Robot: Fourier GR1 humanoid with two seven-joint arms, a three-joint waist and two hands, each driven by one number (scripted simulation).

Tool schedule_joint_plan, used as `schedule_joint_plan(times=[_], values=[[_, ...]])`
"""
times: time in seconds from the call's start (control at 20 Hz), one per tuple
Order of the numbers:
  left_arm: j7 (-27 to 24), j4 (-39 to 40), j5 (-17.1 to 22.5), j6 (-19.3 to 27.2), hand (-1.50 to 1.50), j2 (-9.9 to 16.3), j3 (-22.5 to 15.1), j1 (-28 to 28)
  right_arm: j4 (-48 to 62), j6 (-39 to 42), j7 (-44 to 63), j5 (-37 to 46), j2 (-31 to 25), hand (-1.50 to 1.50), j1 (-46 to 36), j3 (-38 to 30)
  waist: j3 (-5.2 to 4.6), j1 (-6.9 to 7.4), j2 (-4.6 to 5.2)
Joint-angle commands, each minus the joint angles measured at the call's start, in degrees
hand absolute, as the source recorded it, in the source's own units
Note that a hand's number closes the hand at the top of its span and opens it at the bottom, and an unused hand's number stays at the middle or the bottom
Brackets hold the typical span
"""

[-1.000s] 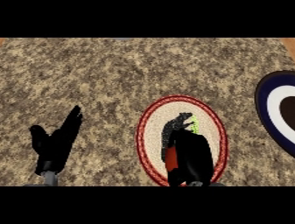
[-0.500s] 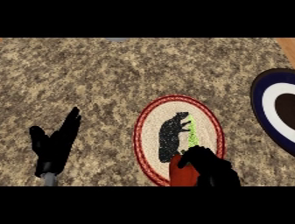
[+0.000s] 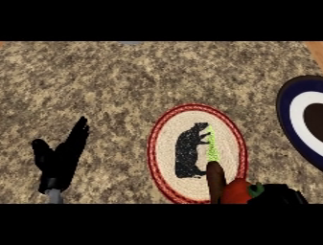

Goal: Pick the bell pepper from the placemat and place it in the plate

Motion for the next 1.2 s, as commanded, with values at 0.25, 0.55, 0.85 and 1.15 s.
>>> schedule_joint_plan(times=[0.25,0.55,0.85,1.15], values=[[0.82,2.00,1.67,-2.46,0.00,1.03,1.04,0.45,-0.06,-18.22,-3.56,-24.00,-9.71,1.50,-0.96,-17.54,-0.19,1.58,0.81],[3.20,0.67,0.10,-0.50,0.00,-0.81,-0.79,-0.78,11.83,-26.82,-12.21,-37.41,-16.71,1.50,-1.77,-27.95,-0.13,1.29,0.66],[0.35,3.24,-0.27,-0.75,0.00,-1.18,-0.37,-0.47,23.75,-25.63,-19.78,-56.46,-23.43,1.50,-11.08,-37.29,-0.11,1.87,0.78],[2.02,3.61,-1.29,-0.15,0.00,-1.77,-1.34,-2.41,37.86,-21.14,-34.51,-70.60,-23.32,1.50,-18.80,-41.90,0.04,2.31,1.03]])
